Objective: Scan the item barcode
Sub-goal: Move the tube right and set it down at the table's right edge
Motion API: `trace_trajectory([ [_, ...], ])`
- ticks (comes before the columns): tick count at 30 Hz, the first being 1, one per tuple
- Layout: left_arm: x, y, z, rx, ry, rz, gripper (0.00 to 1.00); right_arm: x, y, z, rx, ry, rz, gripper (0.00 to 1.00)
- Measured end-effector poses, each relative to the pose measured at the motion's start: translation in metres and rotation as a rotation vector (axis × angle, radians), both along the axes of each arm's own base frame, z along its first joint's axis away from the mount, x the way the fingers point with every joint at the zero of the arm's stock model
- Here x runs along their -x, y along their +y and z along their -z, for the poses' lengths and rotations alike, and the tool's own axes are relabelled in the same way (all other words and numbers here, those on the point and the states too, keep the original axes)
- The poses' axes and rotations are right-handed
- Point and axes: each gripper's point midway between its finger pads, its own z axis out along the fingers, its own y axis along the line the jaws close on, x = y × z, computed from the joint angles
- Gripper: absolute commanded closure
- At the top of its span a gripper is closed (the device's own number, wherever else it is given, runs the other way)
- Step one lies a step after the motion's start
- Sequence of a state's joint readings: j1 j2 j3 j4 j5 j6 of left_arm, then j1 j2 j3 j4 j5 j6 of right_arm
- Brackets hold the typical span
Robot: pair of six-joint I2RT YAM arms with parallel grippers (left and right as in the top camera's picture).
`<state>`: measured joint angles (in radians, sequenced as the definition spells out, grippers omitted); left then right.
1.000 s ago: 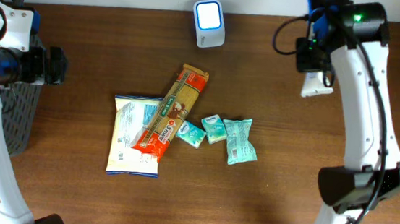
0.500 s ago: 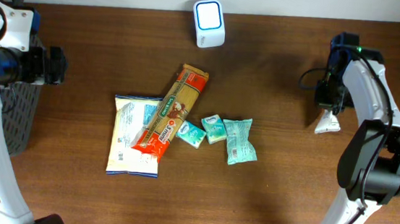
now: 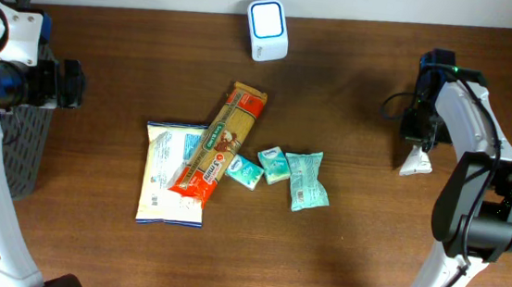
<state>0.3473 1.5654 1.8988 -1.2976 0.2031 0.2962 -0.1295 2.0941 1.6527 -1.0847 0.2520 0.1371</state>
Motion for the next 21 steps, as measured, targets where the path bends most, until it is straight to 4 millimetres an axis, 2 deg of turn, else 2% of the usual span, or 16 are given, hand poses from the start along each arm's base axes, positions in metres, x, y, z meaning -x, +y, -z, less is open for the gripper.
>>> trace_trajectory([
  [3, 0.0, 0.0, 0.0, 0.0, 0.0, 0.0, 0.01, 0.005, -0.018, 0.0, -0.005, -0.015, 0.098, 0.96],
  [5, 0.0, 0.0, 0.0, 0.0, 0.0, 0.0, 0.01, 0.012, -0.04, 0.0, -0.003, -0.019, 0.168, 0.96],
  [8, 0.0, 0.0, 0.0, 0.0, 0.0, 0.0, 0.01, 0.018, -0.062, 0.001, -0.021, -0.038, 0.255, 0.96],
  [11, 0.0, 0.0, 0.0, 0.0, 0.0, 0.0, 0.01, 0.017, -0.063, 0.002, -0.057, -0.051, 0.278, 0.95],
  [12, 0.0, 0.0, 0.0, 0.0, 0.0, 0.0, 0.01, 0.017, -0.062, 0.002, -0.064, -0.053, 0.278, 0.92],
  [13, 0.0, 0.0, 0.0, 0.0, 0.0, 0.0, 0.01, 0.017, -0.061, 0.003, -0.072, -0.054, 0.278, 0.81],
  [15, 0.0, 0.0, 0.0, 0.0, 0.0, 0.0, 0.01, 0.017, -0.061, 0.003, -0.075, -0.054, 0.28, 0.71],
  [18, 0.0, 0.0, 0.0, 0.0, 0.0, 0.0, 0.01, 0.02, -0.059, 0.003, -0.082, -0.039, 0.282, 0.67],
  [21, 0.0, 0.0, 0.0, 0.0, 0.0, 0.0, 0.01, 0.024, -0.045, 0.004, -0.154, -0.019, 0.272, 0.65],
])
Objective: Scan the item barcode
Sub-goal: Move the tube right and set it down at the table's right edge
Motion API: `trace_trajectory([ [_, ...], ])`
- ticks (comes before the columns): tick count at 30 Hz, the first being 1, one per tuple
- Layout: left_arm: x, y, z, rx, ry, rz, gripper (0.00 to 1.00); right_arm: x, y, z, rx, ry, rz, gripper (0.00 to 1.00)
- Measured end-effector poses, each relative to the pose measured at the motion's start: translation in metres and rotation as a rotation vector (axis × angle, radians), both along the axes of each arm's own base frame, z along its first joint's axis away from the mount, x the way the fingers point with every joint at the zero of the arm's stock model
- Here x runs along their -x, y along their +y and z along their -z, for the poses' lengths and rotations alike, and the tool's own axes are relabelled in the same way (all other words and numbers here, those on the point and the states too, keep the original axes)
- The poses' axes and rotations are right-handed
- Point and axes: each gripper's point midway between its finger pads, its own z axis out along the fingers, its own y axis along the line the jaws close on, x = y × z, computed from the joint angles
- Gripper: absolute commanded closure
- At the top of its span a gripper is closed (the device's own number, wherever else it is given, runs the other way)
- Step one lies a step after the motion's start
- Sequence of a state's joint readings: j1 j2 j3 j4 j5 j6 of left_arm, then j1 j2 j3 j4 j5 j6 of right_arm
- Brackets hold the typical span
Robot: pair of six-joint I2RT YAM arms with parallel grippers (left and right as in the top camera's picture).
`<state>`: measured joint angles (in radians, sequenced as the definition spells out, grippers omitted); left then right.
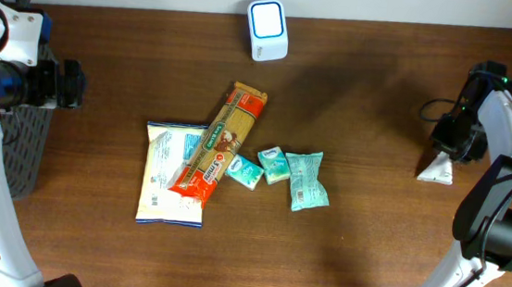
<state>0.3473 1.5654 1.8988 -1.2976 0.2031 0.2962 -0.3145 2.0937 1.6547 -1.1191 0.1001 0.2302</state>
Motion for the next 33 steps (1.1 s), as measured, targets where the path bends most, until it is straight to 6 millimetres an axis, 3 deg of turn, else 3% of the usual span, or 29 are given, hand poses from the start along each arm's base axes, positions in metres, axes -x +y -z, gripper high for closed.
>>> trace_trajectory([
  [3, 0.0, 0.0, 0.0, 0.0, 0.0, 0.0, 0.01, -0.007, 0.024, -0.007, -0.121, -0.037, -0.06, 0.61],
  [4, 0.0, 0.0, 0.0, 0.0, 0.0, 0.0, 0.01, -0.013, 0.038, -0.019, -0.169, -0.073, -0.106, 0.57],
  [6, 0.0, 0.0, 0.0, 0.0, -0.001, 0.0, 0.01, -0.022, 0.073, -0.059, -0.264, -0.181, -0.212, 0.52],
  [8, 0.0, 0.0, 0.0, 0.0, 0.0, 0.0, 0.01, -0.017, 0.112, -0.111, -0.346, -0.287, -0.328, 0.5],
  [10, 0.0, 0.0, 0.0, 0.0, 0.0, 0.0, 0.01, -0.005, 0.134, -0.137, -0.39, -0.319, -0.394, 0.5],
  [14, 0.0, 0.0, 0.0, 0.0, 0.0, 0.0, 0.01, 0.002, 0.153, -0.129, -0.431, -0.284, -0.456, 0.43],
  [19, 0.0, 0.0, 0.0, 0.0, 0.0, 0.0, 0.01, 0.016, 0.202, -0.067, -0.494, -0.214, -0.574, 0.44],
  [20, 0.0, 0.0, 0.0, 0.0, 0.0, 0.0, 0.01, 0.018, 0.208, -0.057, -0.507, -0.219, -0.588, 0.55],
  [22, 0.0, 0.0, 0.0, 0.0, 0.001, 0.0, 0.01, 0.022, 0.217, -0.042, -0.523, -0.214, -0.608, 0.57],
  [24, 0.0, 0.0, 0.0, 0.0, 0.0, 0.0, 0.01, 0.006, 0.214, -0.035, -0.464, -0.271, -0.59, 0.56],
  [29, 0.0, 0.0, 0.0, 0.0, 0.0, 0.0, 0.01, -0.063, 0.153, -0.032, -0.161, -0.462, -0.381, 0.52],
  [33, 0.0, 0.0, 0.0, 0.0, 0.0, 0.0, 0.01, -0.071, 0.108, 0.012, -0.081, -0.404, -0.237, 0.52],
])
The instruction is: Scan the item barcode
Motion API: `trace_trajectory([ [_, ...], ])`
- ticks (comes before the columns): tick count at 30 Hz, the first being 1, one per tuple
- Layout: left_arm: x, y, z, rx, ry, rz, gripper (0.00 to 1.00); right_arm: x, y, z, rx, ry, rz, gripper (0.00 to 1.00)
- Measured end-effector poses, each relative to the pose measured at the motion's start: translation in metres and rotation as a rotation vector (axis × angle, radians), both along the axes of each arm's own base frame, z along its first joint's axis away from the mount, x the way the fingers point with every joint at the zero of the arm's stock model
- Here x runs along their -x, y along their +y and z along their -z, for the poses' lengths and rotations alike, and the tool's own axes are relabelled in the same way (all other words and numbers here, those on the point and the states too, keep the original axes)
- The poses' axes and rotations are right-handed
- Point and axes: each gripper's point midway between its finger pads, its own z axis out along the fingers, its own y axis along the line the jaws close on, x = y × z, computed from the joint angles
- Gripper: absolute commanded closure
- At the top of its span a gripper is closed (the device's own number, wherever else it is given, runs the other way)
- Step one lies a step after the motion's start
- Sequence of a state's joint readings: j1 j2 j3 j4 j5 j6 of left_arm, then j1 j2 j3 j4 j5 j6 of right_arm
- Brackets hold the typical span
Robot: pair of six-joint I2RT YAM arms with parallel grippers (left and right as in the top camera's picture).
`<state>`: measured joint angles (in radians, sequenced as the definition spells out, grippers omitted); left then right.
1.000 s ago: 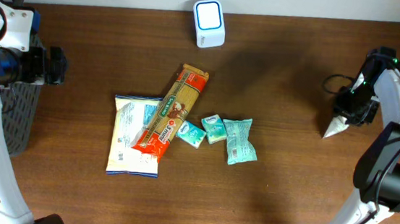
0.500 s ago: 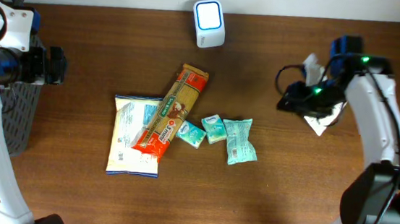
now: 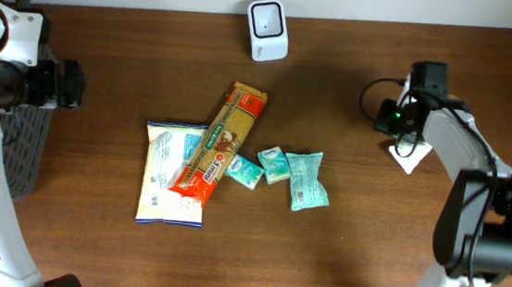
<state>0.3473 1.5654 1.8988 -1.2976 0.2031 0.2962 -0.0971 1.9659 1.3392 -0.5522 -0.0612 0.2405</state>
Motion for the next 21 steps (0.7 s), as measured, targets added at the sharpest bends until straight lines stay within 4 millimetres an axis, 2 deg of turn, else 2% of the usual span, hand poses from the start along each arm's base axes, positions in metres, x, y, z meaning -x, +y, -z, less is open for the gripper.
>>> trace_trajectory([
  [1, 0.0, 0.0, 0.0, 0.0, 0.0, 0.0, 0.01, 0.008, -0.018, 0.018, -0.003, 0.053, 0.053, 0.52],
  [2, 0.0, 0.0, 0.0, 0.0, 0.0, 0.0, 0.01, 0.013, -0.028, 0.024, -0.009, 0.074, 0.083, 0.52],
  [6, 0.0, 0.0, 0.0, 0.0, 0.0, 0.0, 0.01, 0.039, -0.065, 0.029, -0.043, 0.151, 0.191, 0.53],
  [9, 0.0, 0.0, 0.0, 0.0, 0.0, 0.0, 0.01, 0.055, -0.084, 0.031, -0.061, 0.192, 0.261, 0.56],
  [12, 0.0, 0.0, 0.0, 0.0, 0.0, 0.0, 0.01, 0.057, -0.086, 0.031, -0.082, 0.194, 0.267, 0.53],
  [14, 0.0, 0.0, 0.0, 0.0, 0.0, 0.0, 0.01, 0.054, -0.076, 0.03, -0.123, 0.185, 0.226, 0.52],
  [15, 0.0, 0.0, 0.0, 0.0, 0.0, 0.0, 0.01, 0.054, -0.063, 0.029, -0.17, 0.187, 0.179, 0.52],
  [18, 0.0, 0.0, 0.0, 0.0, 0.0, 0.0, 0.01, 0.063, -0.016, 0.017, -0.327, 0.221, 0.028, 0.51],
  [20, 0.0, 0.0, 0.0, 0.0, 0.0, 0.0, 0.01, 0.073, 0.029, -0.006, -0.457, 0.233, -0.103, 0.49],
  [21, 0.0, 0.0, 0.0, 0.0, 0.0, 0.0, 0.01, 0.084, 0.051, -0.017, -0.515, 0.263, -0.169, 0.48],
])
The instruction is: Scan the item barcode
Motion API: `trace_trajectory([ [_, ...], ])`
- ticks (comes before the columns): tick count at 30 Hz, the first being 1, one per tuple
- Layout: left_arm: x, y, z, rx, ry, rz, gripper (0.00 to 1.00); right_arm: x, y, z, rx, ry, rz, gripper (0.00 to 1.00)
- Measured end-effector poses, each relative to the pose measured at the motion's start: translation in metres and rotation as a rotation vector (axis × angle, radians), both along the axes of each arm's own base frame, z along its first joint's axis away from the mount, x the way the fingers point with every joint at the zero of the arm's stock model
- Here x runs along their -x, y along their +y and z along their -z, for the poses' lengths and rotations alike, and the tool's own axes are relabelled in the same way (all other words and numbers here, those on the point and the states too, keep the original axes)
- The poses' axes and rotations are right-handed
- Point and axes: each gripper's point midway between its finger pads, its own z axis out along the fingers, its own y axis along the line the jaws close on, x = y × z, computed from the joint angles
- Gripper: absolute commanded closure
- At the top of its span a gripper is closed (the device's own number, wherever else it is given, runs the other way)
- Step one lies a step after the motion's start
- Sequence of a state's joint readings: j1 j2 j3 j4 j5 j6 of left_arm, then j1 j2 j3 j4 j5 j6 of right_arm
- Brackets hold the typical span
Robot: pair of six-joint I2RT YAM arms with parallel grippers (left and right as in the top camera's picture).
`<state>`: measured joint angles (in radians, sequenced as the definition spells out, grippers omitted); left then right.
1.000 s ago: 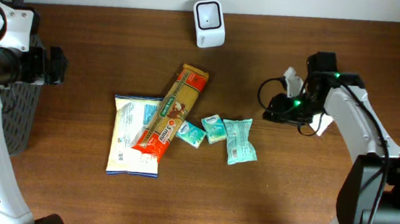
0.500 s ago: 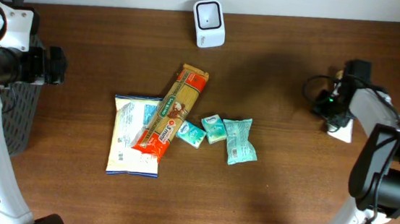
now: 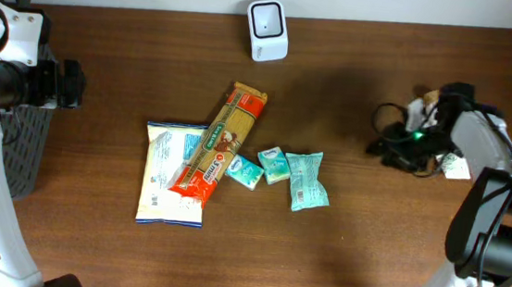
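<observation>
The white barcode scanner (image 3: 269, 17) stands at the table's far edge, its window facing up. My right gripper (image 3: 436, 159) is at the right side of the table, turned sideways, and looks shut on a small white packet (image 3: 457, 167) whose labelled end sticks out to the right. A long orange pasta pack (image 3: 221, 142) lies on a white bag (image 3: 170, 175) in the middle. Beside them lie three teal packets (image 3: 307, 180). My left gripper (image 3: 72, 84) hovers at the far left; its jaws are too dark to read.
A dark mesh basket (image 3: 20, 146) stands at the left edge, under the left arm. A black cable (image 3: 387, 113) loops beside the right wrist. Bare brown tabletop (image 3: 360, 227) lies between the pile and the right arm.
My right gripper has moved slightly right and toward the front, and its wrist has rotated. The white packet now shows to the right of the gripper instead of below it. Left arm unchanged.
My right gripper held the white packet hanging at the right of the table. It then stood further right with the packet, then back left nearer the scanner's side. Now it is turned over with the packet. The pile and the left arm stayed put.
</observation>
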<state>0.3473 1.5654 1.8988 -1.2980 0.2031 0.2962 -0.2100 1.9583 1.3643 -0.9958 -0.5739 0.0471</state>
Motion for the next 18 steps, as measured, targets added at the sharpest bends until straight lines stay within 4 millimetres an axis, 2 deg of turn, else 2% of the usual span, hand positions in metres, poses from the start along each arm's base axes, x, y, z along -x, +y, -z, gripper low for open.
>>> trace_trajectory([
  [2, 0.0, 0.0, 0.0, 0.0, 0.001, 0.0, 0.01, 0.012, 0.035, -0.008, -0.058, -0.002, -0.123, 0.46],
  [5, 0.0, 0.0, 0.0, 0.0, 0.0, 0.0, 0.01, 0.037, 0.085, 0.006, -0.07, -0.006, -0.319, 0.45],
  [9, 0.0, 0.0, 0.0, 0.0, 0.0, 0.0, 0.01, 0.043, 0.111, 0.03, -0.066, -0.086, -0.407, 0.41],
  [12, 0.0, 0.0, 0.0, 0.0, 0.0, 0.0, 0.01, 0.032, 0.122, 0.031, -0.062, -0.151, -0.429, 0.43],
  [15, 0.0, 0.0, 0.0, 0.0, 0.0, 0.0, 0.01, 0.022, 0.126, 0.034, -0.047, -0.185, -0.421, 0.79],
  [18, 0.0, 0.0, 0.0, 0.0, 0.0, 0.0, 0.01, 0.023, 0.127, 0.037, -0.058, -0.17, -0.411, 0.96],
])
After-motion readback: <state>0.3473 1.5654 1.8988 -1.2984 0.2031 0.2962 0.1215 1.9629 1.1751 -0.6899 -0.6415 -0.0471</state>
